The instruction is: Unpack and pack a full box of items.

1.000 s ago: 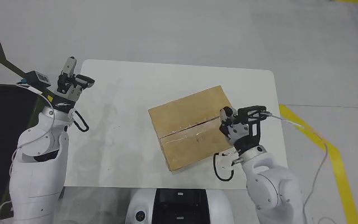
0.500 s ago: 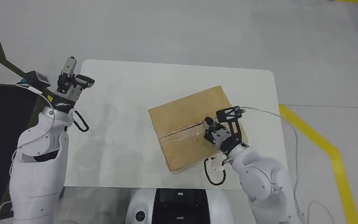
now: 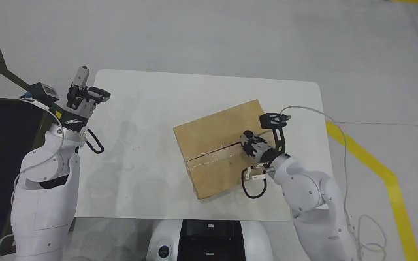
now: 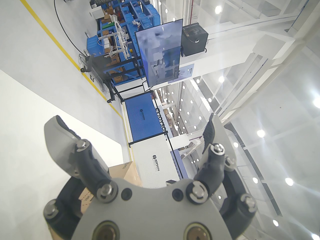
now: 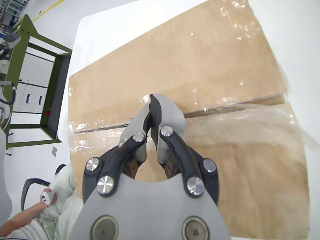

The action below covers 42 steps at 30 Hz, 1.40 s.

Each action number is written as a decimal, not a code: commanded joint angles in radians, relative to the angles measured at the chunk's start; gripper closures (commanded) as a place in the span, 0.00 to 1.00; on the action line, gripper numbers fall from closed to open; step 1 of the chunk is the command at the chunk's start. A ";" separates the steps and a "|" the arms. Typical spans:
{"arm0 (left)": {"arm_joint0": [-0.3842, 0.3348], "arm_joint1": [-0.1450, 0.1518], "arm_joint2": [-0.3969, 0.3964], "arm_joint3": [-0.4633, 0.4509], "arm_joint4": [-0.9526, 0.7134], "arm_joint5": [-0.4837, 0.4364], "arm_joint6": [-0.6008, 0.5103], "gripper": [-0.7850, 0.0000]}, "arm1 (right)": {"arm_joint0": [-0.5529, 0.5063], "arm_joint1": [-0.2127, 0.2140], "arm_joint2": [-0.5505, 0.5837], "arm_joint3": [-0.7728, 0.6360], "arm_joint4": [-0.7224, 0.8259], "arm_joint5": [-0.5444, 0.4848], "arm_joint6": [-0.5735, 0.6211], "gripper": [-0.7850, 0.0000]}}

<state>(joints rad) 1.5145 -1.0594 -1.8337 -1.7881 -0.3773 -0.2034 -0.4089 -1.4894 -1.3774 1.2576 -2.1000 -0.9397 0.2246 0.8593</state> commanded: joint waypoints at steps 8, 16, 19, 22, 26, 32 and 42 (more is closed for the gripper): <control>0.000 0.000 0.000 0.000 0.000 0.000 0.000 0.00 | 0.030 0.004 -0.001 0.011 -0.045 0.085 0.052 1.00; 0.000 0.000 0.000 0.000 0.000 0.000 0.000 0.00 | 0.064 0.004 0.005 0.046 -0.029 0.111 0.040 1.00; 0.000 0.000 0.000 0.000 0.000 0.000 0.000 0.00 | 0.071 0.004 0.013 0.054 -0.022 0.118 0.031 1.00; 0.000 0.000 0.000 0.000 0.000 0.000 0.000 0.00 | 0.075 0.005 0.024 0.060 -0.010 0.132 0.019 1.00; 0.000 0.000 0.000 0.000 0.000 0.000 0.000 0.00 | 0.080 0.006 0.043 0.071 0.011 0.142 0.009 1.00; 0.000 0.000 0.000 0.000 0.000 0.000 0.000 0.00 | 0.087 0.008 0.070 0.085 0.040 0.164 0.006 1.00; 0.000 0.000 0.000 0.000 0.000 0.000 0.000 0.00 | 0.093 0.015 0.124 0.093 0.047 0.214 0.006 1.00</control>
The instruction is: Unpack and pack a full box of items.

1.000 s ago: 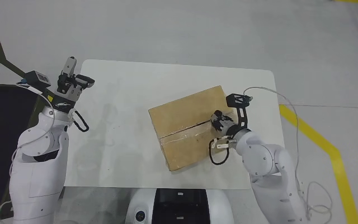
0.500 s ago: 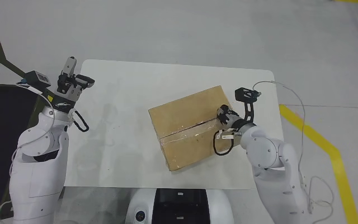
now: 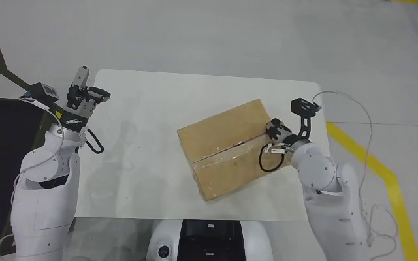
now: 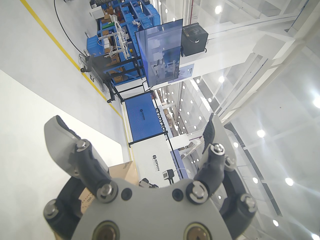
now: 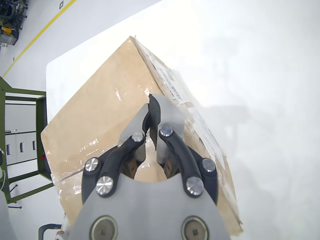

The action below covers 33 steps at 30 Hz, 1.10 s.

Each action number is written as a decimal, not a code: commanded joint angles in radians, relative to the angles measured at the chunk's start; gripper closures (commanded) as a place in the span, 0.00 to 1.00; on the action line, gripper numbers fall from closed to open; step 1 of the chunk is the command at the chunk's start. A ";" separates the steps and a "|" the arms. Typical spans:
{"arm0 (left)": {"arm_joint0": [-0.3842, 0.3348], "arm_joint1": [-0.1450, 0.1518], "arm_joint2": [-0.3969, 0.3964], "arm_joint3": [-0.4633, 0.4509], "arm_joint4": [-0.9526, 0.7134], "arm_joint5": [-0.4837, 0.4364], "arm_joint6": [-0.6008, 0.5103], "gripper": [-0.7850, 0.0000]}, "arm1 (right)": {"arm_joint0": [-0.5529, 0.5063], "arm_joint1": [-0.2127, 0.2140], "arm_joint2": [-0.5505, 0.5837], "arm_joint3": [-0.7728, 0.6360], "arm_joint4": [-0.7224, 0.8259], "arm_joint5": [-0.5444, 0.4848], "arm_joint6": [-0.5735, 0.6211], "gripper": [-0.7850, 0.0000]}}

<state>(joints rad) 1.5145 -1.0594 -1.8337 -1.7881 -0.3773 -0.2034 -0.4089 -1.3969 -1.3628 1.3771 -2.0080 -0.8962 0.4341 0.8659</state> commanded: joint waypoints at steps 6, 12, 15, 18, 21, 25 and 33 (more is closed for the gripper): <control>0.000 0.000 0.000 0.000 0.000 0.000 0.000 0.00 | -0.006 0.003 0.027 -0.010 0.027 0.010 -0.014 1.00; 0.000 0.000 0.000 0.000 0.000 0.000 0.000 0.00 | -0.011 0.007 0.053 -0.007 0.038 0.027 -0.026 1.00; 0.000 0.000 0.000 0.000 0.000 0.000 0.000 0.00 | -0.002 0.009 0.047 0.013 0.029 0.027 -0.020 1.00; 0.000 0.000 0.000 0.000 0.000 0.000 0.000 0.00 | 0.014 0.009 0.034 0.037 0.025 0.028 -0.013 1.00; 0.000 0.000 0.000 0.000 0.000 0.000 0.000 0.00 | 0.027 0.010 0.029 0.053 0.029 0.031 -0.014 1.00; 0.000 0.000 0.000 0.000 0.000 0.000 0.000 0.00 | 0.027 0.011 0.035 0.047 0.037 0.034 -0.025 1.00; 0.000 0.000 0.000 0.000 0.000 0.000 0.000 0.00 | 0.006 0.015 0.055 0.021 0.008 0.073 -0.059 1.00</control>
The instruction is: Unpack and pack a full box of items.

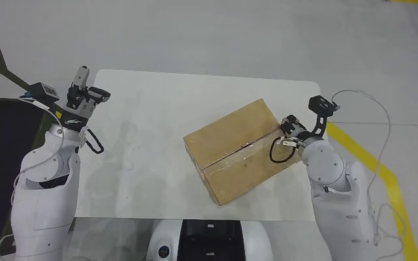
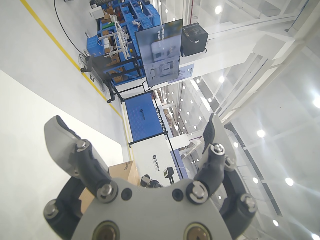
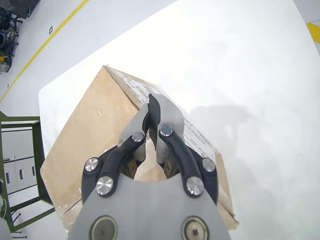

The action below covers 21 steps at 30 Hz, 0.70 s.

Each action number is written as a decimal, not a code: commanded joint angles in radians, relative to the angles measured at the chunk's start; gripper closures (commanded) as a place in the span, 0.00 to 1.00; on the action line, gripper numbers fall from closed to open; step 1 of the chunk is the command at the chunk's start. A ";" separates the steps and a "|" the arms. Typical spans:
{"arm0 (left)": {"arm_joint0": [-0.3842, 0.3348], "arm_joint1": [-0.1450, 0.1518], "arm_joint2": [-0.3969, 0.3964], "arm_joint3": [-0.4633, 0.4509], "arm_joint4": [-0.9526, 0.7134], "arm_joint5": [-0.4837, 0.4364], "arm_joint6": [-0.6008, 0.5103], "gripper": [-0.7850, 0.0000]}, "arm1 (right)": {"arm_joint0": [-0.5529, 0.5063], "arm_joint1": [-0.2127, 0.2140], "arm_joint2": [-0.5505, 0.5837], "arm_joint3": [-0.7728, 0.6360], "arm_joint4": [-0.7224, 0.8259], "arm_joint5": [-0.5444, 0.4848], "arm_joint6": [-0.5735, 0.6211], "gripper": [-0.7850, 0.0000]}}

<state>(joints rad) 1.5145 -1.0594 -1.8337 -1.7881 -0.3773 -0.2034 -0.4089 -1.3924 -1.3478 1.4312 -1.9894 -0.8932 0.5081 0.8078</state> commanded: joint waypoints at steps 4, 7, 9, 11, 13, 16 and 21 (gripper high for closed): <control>0.000 0.000 0.000 0.000 0.000 0.000 0.000 0.00 | 0.004 -0.001 0.008 0.008 0.036 -0.020 -0.046 1.00; 0.000 0.000 0.000 0.000 0.000 0.000 0.000 0.00 | -0.014 -0.002 0.021 -0.008 0.055 -0.022 -0.101 1.00; 0.000 0.000 0.000 0.000 0.000 0.000 0.000 0.00 | -0.030 -0.002 0.037 -0.018 0.069 -0.017 -0.141 1.00; 0.000 0.000 0.000 0.000 0.000 0.000 0.000 0.00 | -0.049 -0.003 0.058 -0.028 0.094 -0.019 -0.179 1.00; 0.000 0.000 0.000 0.000 0.000 0.000 0.000 0.00 | -0.068 -0.002 0.075 -0.037 0.110 -0.030 -0.199 1.00; 0.000 0.000 0.000 0.000 0.000 0.000 0.000 0.00 | -0.094 -0.002 0.101 -0.052 0.140 -0.042 -0.231 1.00; 0.000 0.000 0.000 0.000 0.000 0.000 0.000 0.00 | -0.128 -0.003 0.127 -0.071 0.186 -0.063 -0.289 1.00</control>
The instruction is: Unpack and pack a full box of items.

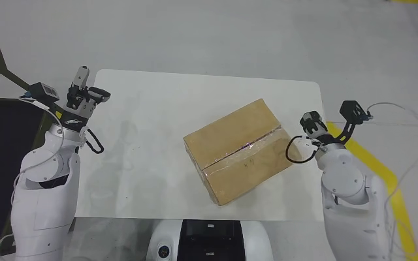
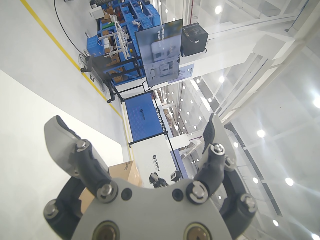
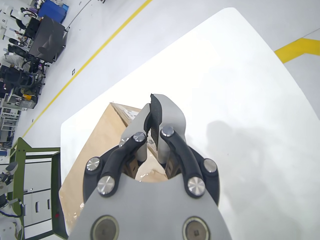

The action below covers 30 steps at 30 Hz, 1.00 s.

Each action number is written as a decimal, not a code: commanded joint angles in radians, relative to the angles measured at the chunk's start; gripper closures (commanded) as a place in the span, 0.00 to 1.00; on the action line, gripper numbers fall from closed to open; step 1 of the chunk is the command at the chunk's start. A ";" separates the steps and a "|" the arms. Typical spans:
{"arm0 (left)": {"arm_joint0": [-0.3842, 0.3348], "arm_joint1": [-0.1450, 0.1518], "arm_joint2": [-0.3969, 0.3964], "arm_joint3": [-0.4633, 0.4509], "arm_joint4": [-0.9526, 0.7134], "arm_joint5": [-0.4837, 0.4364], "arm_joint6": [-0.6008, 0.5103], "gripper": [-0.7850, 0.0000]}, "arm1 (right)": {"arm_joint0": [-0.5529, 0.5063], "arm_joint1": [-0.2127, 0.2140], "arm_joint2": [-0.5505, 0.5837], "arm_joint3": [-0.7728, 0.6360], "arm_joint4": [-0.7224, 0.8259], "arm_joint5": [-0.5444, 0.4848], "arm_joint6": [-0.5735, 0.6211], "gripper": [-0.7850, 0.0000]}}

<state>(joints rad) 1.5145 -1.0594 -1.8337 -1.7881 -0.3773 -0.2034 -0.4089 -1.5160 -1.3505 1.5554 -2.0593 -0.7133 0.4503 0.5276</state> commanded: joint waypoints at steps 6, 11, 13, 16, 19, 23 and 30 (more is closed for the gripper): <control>0.000 0.000 0.000 0.000 0.000 0.000 0.000 0.00 | -0.012 0.000 0.012 -0.006 0.031 -0.024 -0.045 0.94; 0.000 0.000 0.000 0.000 0.000 0.000 0.000 0.00 | -0.004 0.002 0.012 -0.009 0.030 -0.013 -0.048 0.00; 0.000 0.000 0.000 0.000 0.000 0.000 0.000 0.00 | -0.002 0.001 0.014 -0.009 0.036 -0.010 -0.054 0.00; 0.000 0.000 0.000 0.000 0.000 0.000 0.000 0.00 | -0.002 0.001 0.014 -0.010 0.037 -0.010 -0.055 0.41; 0.000 0.000 0.000 0.000 0.000 0.000 0.000 0.00 | -0.002 0.001 0.014 -0.009 0.037 -0.010 -0.054 0.23; 0.000 0.000 0.000 0.000 0.000 0.000 0.000 0.00 | -0.002 0.001 0.014 -0.009 0.036 -0.010 -0.054 0.05; 0.000 0.000 0.000 0.000 0.000 0.000 0.000 0.00 | -0.002 0.001 0.014 -0.009 0.036 -0.010 -0.054 0.00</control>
<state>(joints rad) 1.5145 -1.0594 -1.8337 -1.7881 -0.3773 -0.2034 -0.4089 -1.5183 -1.3493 1.5694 -2.0688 -0.6768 0.4402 0.4733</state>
